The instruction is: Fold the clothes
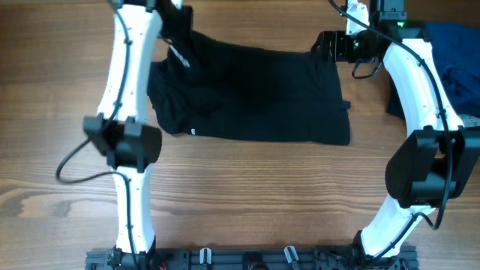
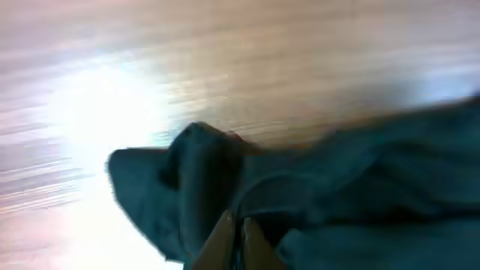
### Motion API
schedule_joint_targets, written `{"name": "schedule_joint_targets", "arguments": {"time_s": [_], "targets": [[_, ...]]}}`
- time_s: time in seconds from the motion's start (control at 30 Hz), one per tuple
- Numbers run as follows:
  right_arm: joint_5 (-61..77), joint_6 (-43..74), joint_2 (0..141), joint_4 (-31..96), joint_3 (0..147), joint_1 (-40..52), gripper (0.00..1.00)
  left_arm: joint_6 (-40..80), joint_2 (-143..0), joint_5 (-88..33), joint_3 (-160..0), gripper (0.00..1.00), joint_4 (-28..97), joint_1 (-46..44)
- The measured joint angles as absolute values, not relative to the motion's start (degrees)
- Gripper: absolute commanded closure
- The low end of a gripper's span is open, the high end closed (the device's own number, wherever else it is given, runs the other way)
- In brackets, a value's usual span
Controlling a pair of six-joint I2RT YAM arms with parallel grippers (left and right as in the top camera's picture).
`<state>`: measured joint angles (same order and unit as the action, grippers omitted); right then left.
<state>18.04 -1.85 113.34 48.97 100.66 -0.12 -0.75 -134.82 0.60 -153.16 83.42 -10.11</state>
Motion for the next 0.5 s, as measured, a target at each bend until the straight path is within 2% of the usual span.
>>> {"name": "schedule_joint_targets", "arguments": {"time_s": [0.27,0.5], "targets": [[18.22,-1.83,113.34,47.77,100.66,-0.14,0.0,-0.49,-132.97,0.6,-154.08,0.96,90.15,-10.11],[18.2,-1.85,113.34,44.45,100.66,-0.14,0.02,-0.49,-133.49,0.6,-153.97,0.96,90.5,-10.11]]}}
